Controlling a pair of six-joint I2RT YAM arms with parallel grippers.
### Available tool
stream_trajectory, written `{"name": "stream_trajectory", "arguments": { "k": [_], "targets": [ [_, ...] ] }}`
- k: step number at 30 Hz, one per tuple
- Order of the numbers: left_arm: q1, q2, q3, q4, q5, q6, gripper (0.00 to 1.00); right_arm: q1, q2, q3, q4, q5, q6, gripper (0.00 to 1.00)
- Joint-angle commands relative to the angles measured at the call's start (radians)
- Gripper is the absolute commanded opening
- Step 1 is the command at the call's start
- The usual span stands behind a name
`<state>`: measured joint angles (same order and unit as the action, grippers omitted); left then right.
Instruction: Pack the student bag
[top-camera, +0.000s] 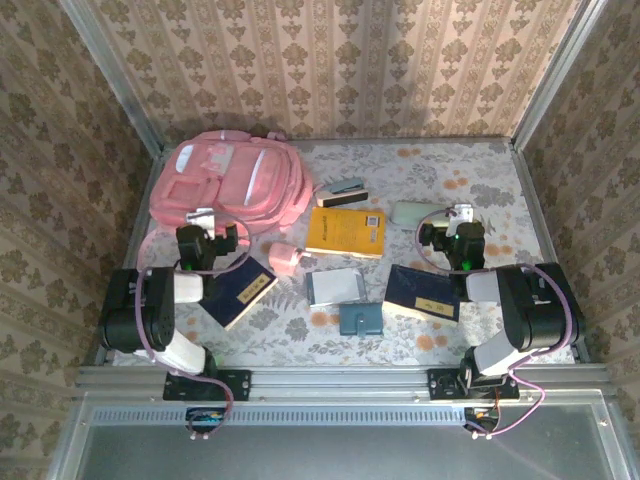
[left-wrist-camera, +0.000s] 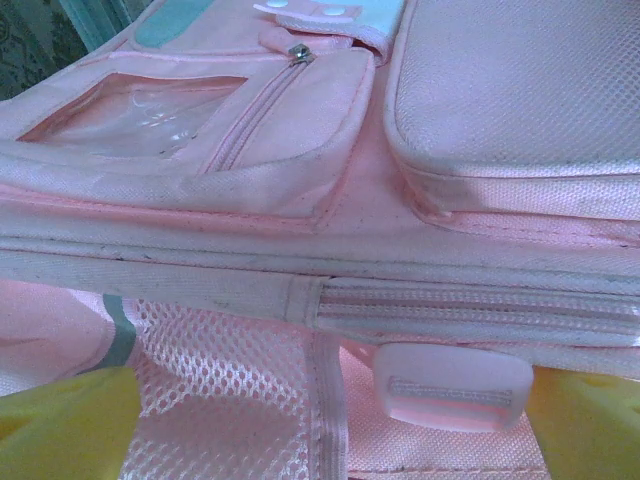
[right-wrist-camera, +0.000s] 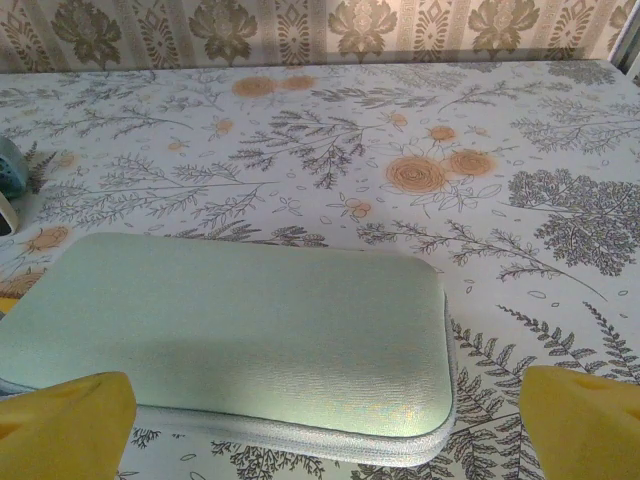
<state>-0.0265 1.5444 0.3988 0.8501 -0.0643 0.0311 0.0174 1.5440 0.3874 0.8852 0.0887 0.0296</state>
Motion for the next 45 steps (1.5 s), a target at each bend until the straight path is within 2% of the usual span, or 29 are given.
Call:
{"name": "stream_trajectory", "arguments": {
  "k": [1, 40, 42, 45],
  "targets": [
    [0.000, -0.010, 0.006, 0.001, 0.015, 0.016, 1.00, 0.006, -0.007, 0.015, -0.008, -0.021, -0.010, 1.00],
    [-0.004, -0.021, -0.002, 0.013, 0.007, 0.024, 1.00, 0.005, -0.007, 0.016, -0.011, -0.024, -0.007, 1.00],
    [-0.028, -0.089, 0.001, -0.037, -0.034, 0.036, 1.00, 0.004, -0.008, 0.015, -0.010, -0.024, -0.008, 1.00],
    [-0.075, -0.198, 0.088, -0.260, -0.142, 0.054, 1.00, 0.005, -0.010, 0.012, -0.003, -0.024, -0.008, 1.00]
  ]
}}
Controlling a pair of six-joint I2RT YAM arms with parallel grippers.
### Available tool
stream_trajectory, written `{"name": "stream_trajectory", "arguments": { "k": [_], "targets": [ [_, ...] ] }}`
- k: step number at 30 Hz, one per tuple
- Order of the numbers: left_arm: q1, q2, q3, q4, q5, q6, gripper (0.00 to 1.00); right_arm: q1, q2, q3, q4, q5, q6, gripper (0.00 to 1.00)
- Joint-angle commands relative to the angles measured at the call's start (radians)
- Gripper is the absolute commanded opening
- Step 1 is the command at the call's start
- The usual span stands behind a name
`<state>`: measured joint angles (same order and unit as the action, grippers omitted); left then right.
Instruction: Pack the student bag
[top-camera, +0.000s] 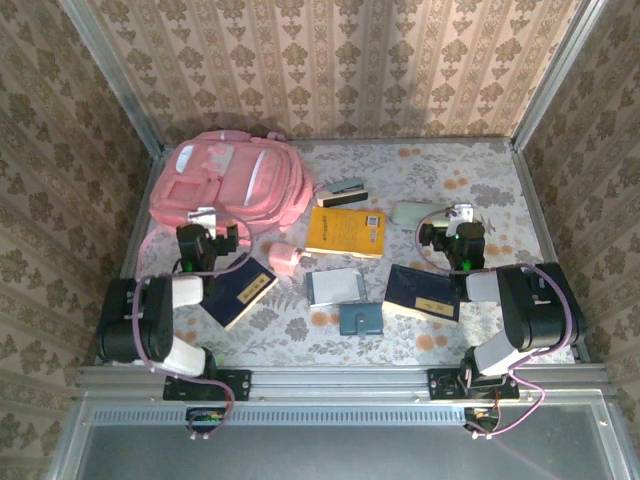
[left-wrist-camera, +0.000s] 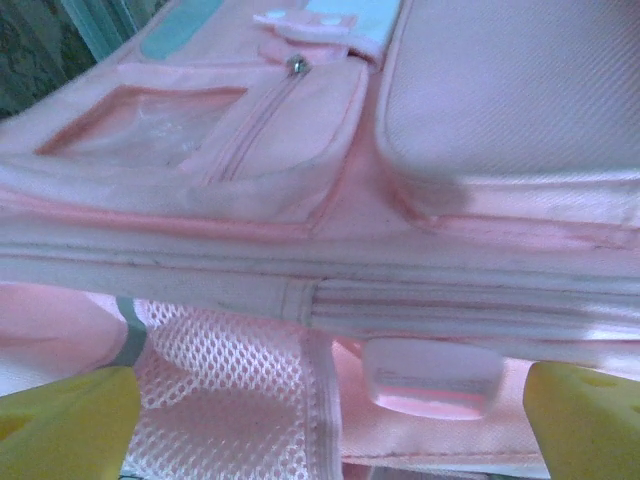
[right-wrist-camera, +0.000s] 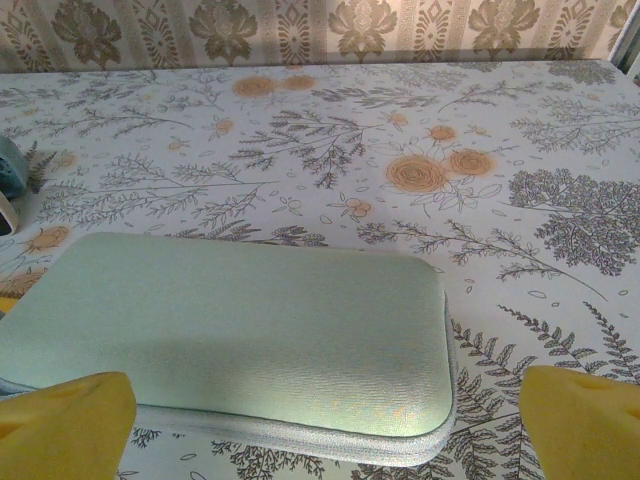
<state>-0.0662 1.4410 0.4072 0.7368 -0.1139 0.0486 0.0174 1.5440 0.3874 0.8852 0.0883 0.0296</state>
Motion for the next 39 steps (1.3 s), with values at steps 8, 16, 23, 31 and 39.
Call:
{"name": "stream_trajectory", "arguments": {
  "k": [8, 16, 23, 31, 39],
  "targets": [
    [-0.266, -0.293, 0.311, -0.417, -0.281, 0.008, 1.00, 0.075, -0.162, 0.151, -0.353, 0.043, -0.069, 1.00],
    [-0.312, -0.075, 0.920, -1.157, -0.381, -0.288, 1.00, 0.421, -0.417, 0.408, -0.570, 0.462, -0.041, 1.00],
    [-0.222, 0.088, 1.033, -1.159, -0.194, -0.377, 1.00, 0.493, -0.608, 0.605, -0.984, 0.191, 0.214, 1.00],
    [-0.012, 0.314, 1.116, -1.099, 0.399, -0.515, 1.00, 0.377, -0.613, 0.531, -1.025, -0.141, 0.429, 1.00],
    [0.019, 0.537, 1.189, -1.010, 0.730, -0.514, 0.87, 0.394, -0.249, 0.819, -1.493, -0.417, 0.484, 1.00]
  ]
}}
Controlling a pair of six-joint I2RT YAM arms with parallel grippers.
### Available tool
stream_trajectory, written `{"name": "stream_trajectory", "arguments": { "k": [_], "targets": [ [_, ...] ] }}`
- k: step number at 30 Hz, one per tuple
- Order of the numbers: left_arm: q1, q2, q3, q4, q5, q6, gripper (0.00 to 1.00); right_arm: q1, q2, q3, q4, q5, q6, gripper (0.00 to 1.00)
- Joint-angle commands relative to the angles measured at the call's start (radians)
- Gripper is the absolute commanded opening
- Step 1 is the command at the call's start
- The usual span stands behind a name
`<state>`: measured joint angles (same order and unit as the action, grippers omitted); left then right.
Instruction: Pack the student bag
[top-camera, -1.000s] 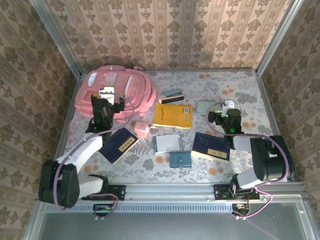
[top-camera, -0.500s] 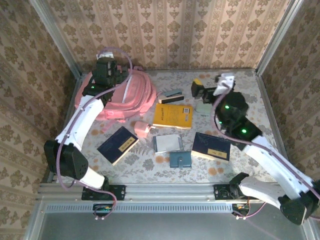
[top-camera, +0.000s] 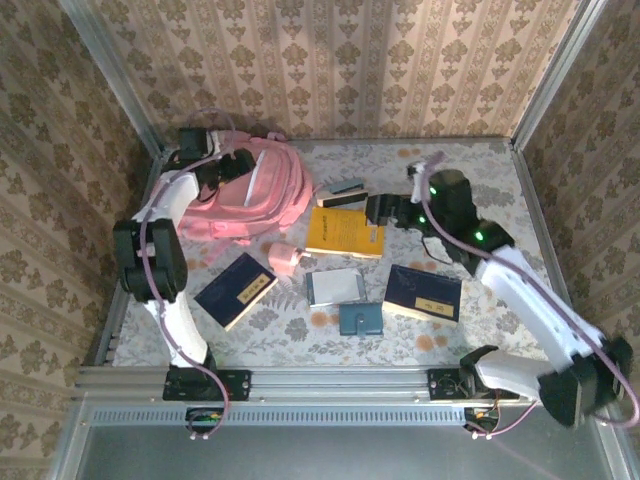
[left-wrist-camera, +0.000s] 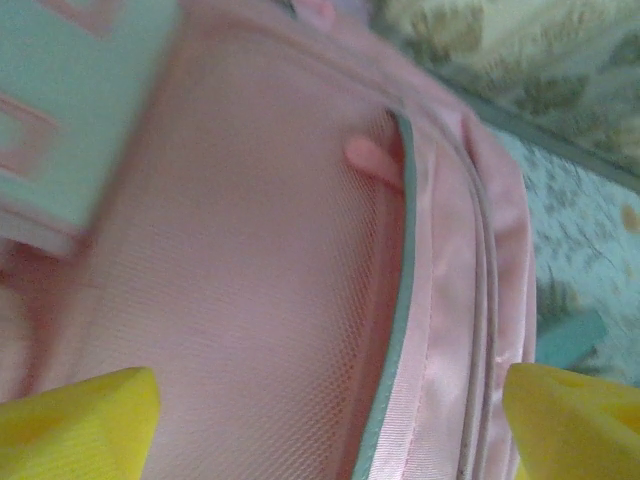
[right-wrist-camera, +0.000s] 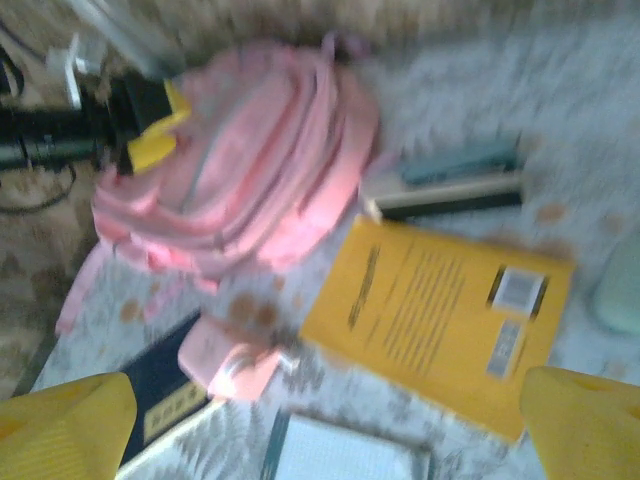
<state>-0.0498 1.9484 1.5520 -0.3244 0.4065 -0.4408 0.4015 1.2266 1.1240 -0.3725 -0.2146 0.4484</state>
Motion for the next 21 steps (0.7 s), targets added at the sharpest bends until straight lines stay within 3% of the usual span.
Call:
{"name": "stream_trajectory", "arguments": {
  "k": [1, 4, 9, 14, 18, 21],
  "targets": [
    [0.000, 0.047, 0.048, 0.069, 0.243, -0.034, 0.86, 0.014, 0.078, 0.071, -0.221, -0.120, 0.081, 1.00],
    [-0.008, 0.099, 0.070, 0.117, 0.347, -0.060, 0.83, 0.019, 0.078, -0.011, -0.109, -0.183, 0.133, 0.98],
    [-0.019, 0.158, 0.098, 0.158, 0.442, -0.081, 0.73, 0.030, 0.157, -0.032, -0.059, -0.315, 0.177, 0.78],
    [-0.027, 0.147, 0.104, 0.134, 0.416, -0.046, 0.63, 0.042, 0.179, -0.061, -0.068, -0.278, 0.150, 0.67],
    [-0.033, 0.156, 0.126, 0.108, 0.411, -0.037, 0.45, 0.043, 0.185, -0.079, -0.065, -0.275, 0.133, 0.54],
    [-0.039, 0.179, 0.137, 0.104, 0.430, -0.040, 0.31, 0.059, 0.198, -0.068, -0.113, -0.192, 0.095, 0.49]
  ]
}}
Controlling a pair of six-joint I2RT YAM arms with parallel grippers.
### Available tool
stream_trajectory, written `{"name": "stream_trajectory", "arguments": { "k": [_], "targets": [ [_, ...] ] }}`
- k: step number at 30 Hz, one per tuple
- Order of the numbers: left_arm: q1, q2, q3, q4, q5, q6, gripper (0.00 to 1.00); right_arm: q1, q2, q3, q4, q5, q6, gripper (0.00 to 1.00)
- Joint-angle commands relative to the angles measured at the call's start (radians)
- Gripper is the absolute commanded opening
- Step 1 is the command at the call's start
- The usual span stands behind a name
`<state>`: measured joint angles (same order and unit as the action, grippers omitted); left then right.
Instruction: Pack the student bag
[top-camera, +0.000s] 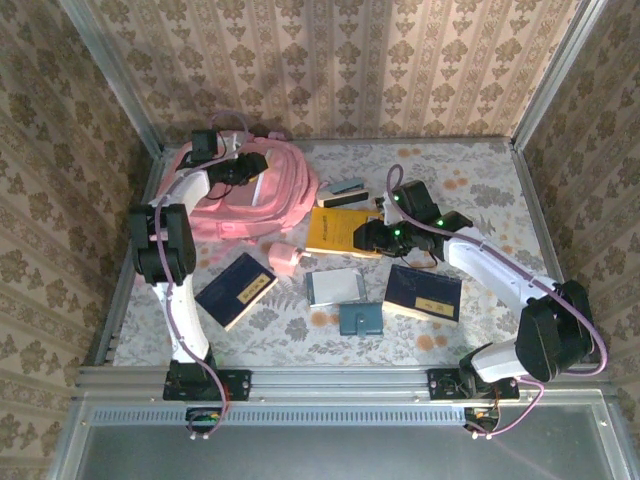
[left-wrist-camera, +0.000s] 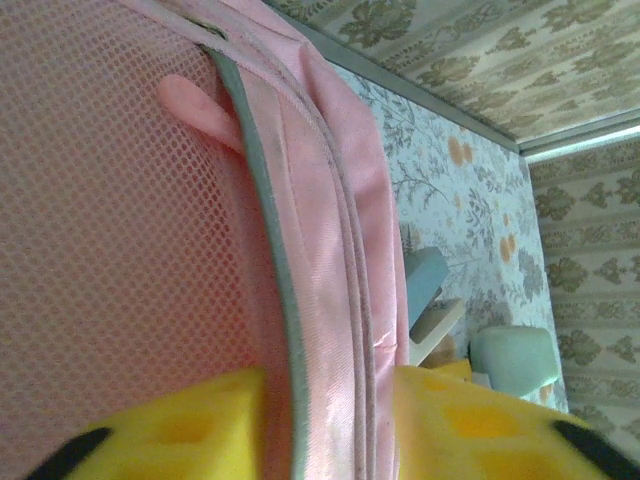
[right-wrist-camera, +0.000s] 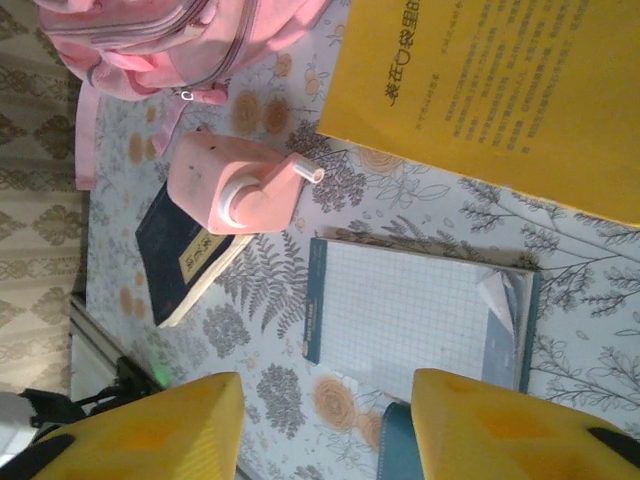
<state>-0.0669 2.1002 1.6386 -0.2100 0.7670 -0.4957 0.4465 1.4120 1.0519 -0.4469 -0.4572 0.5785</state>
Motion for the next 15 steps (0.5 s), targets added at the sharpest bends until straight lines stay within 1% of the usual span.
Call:
{"name": "stream_trajectory", "arguments": {
  "k": [1, 2, 4, 6, 9, 11, 15],
  "targets": [
    [-0.024, 0.037, 0.058, -0.024, 0.068, 0.021, 0.27, 0.021, 0.011, 0.006, -0.047, 0.072, -0.046, 0.49],
    [-0.026, 0.044, 0.070, -0.045, 0.062, 0.033, 0.24, 0.031, 0.005, 0.002, -0.051, 0.101, -0.051, 0.49],
    [-0.031, 0.050, 0.085, -0.081, 0.043, 0.060, 0.22, 0.038, -0.010, -0.007, -0.052, 0.133, -0.054, 0.50],
    [-0.037, 0.046, 0.094, -0.114, 0.011, 0.082, 0.27, 0.040, -0.044, -0.032, -0.032, 0.131, -0.054, 0.51],
    [-0.042, 0.036, 0.097, -0.131, -0.011, 0.100, 0.29, 0.040, -0.073, -0.067, 0.009, 0.094, -0.053, 0.52],
    [-0.045, 0.035, 0.104, -0.137, -0.012, 0.106, 0.30, 0.040, -0.076, -0.080, 0.019, 0.086, -0.054, 0.52],
    [-0.059, 0.070, 0.157, -0.203, -0.015, 0.137, 0.34, 0.040, -0.060, -0.074, -0.001, 0.093, -0.060, 0.52]
  ]
}}
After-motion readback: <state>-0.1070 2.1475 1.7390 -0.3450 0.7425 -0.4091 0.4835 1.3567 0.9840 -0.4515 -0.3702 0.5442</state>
